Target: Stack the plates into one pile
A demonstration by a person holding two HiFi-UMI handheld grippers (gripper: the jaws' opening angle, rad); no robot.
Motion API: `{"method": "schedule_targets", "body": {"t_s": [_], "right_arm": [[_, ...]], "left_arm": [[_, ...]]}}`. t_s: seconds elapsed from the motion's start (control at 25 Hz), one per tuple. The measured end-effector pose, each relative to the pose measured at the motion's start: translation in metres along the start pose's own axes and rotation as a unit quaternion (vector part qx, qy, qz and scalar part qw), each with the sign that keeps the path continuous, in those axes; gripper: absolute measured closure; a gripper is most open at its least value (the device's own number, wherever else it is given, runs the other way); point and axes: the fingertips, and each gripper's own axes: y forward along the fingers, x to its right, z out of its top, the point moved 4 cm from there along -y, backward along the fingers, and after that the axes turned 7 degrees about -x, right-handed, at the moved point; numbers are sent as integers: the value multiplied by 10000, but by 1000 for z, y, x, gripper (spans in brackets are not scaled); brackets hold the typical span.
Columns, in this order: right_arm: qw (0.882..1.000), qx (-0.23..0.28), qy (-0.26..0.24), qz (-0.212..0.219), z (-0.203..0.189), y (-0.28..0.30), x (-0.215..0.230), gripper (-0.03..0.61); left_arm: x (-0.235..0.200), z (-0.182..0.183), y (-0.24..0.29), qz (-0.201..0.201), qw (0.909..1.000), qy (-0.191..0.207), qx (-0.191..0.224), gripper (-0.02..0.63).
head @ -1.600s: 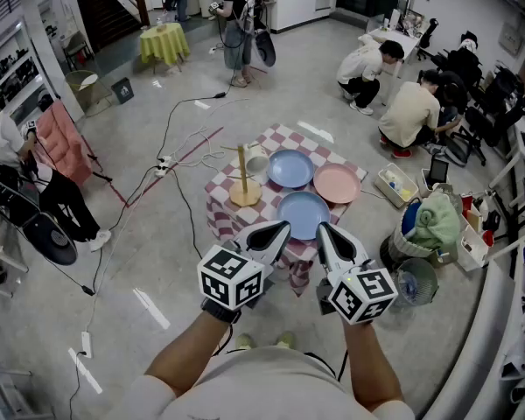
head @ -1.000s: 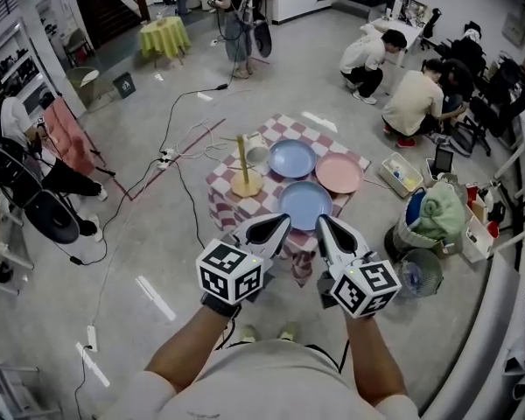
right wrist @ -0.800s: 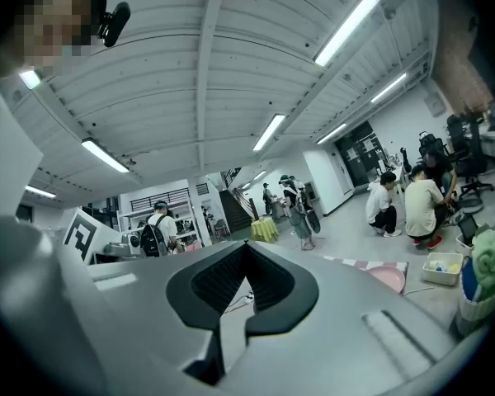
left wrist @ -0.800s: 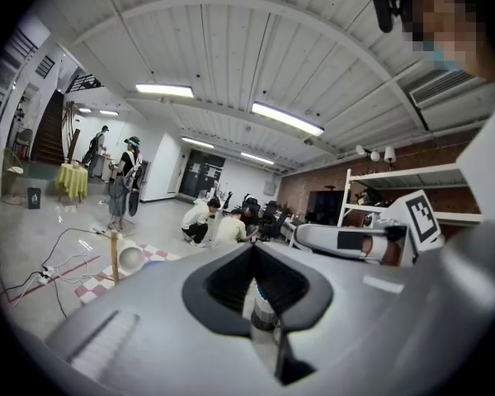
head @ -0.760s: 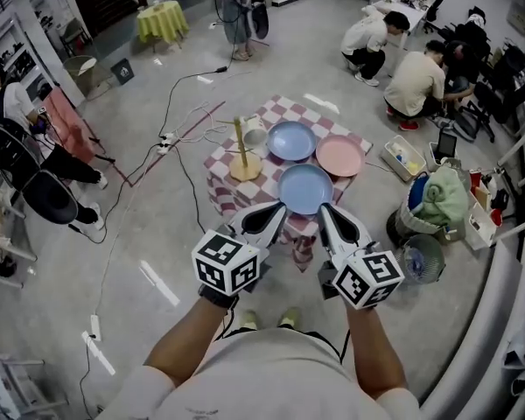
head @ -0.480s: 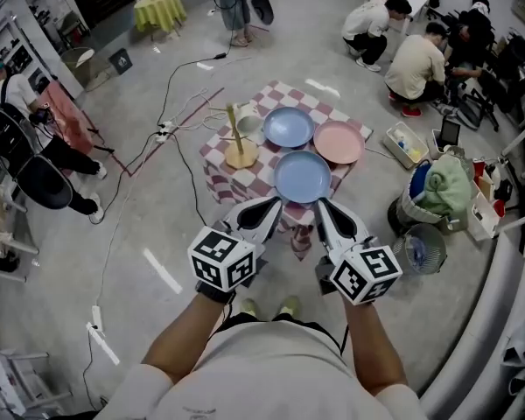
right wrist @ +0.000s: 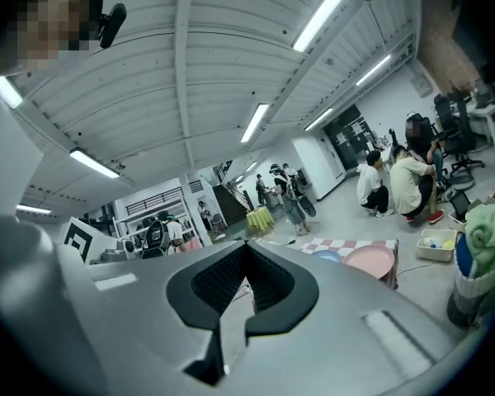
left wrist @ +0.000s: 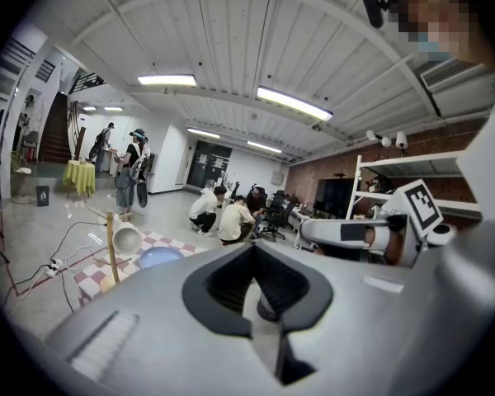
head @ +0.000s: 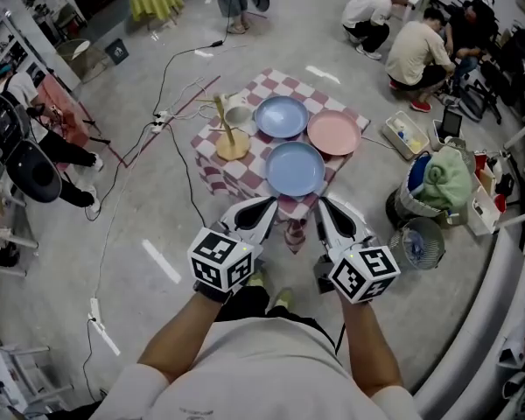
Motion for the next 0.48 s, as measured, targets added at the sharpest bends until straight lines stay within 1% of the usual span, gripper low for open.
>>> {"method": "schedule_targets", "body": {"t_s": [0.24, 0.48], "right_arm": [[9998, -141, 59, -107, -2, 25, 17, 569], [9992, -276, -6, -290, 9, 71, 38, 569]], "left_arm": [[-20, 5, 24, -17, 10000, 26, -6, 607], [-58, 14, 58, -81, 9999, 7, -62, 607]]}}
